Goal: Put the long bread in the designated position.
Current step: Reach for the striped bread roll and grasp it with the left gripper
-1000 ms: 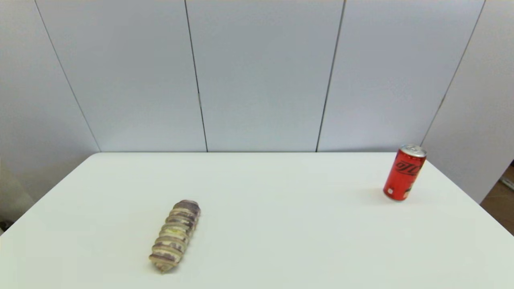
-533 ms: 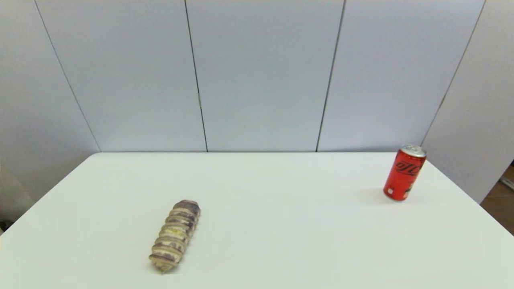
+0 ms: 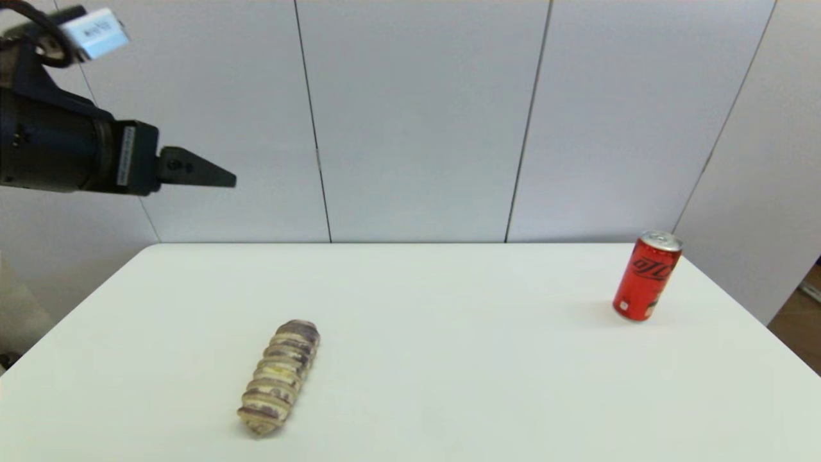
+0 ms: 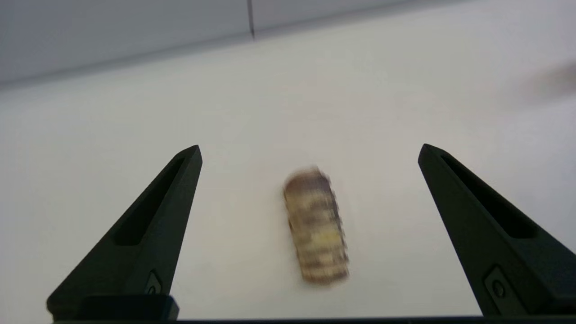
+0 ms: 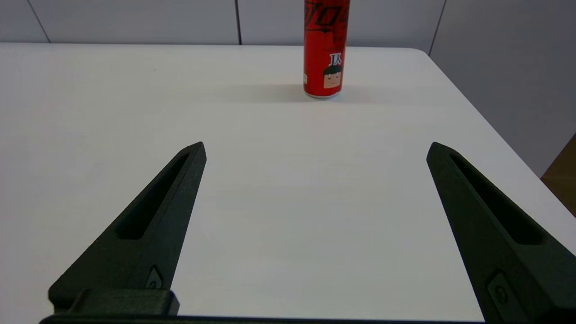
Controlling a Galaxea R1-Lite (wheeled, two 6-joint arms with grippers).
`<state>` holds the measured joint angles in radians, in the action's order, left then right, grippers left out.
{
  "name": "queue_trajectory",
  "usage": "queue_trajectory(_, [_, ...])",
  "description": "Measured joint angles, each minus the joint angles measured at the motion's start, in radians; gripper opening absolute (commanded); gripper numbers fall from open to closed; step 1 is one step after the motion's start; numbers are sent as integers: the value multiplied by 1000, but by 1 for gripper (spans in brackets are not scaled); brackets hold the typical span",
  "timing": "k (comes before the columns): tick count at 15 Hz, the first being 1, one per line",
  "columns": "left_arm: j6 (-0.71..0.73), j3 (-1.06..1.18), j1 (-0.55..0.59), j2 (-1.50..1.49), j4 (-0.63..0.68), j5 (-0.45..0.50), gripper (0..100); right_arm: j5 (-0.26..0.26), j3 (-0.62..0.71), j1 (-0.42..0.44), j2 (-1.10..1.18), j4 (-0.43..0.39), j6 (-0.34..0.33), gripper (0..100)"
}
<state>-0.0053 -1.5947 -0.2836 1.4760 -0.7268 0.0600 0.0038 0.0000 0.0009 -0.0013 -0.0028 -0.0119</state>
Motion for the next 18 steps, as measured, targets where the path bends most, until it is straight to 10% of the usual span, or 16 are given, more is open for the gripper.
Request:
queue_trajectory(7, [-34,-143,-103,256,-391,-9,100,0,0,0,0,0,-1,100])
queue_trajectory(18, [-157,80,-167,456,-184,-52,100,0,0,0,0,-1,0,100])
